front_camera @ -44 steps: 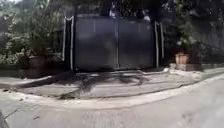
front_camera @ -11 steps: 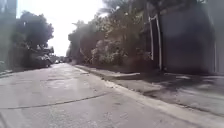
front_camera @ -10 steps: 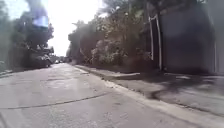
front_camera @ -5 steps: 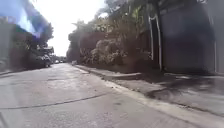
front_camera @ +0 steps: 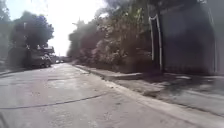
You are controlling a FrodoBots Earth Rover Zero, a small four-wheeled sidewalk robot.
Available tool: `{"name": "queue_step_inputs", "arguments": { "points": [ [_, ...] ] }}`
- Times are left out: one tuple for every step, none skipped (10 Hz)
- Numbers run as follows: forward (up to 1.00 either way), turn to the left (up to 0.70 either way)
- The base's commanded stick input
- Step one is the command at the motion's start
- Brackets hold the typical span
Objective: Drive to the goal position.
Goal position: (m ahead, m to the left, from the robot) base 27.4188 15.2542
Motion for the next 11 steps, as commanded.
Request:
{"name": "queue_step_inputs", "arguments": {
  "points": [
    [0.00,0.70],
    [0.00,0.70],
    [0.00,0.70],
    [0.00,0.70],
    [0.00,0.70],
    [0.00,0.70],
    [0.00,0.70],
    [0.00,0.70],
    [0.00,0.70],
    [0.00,0.70],
    [0.00,0.66]
  ]
}}
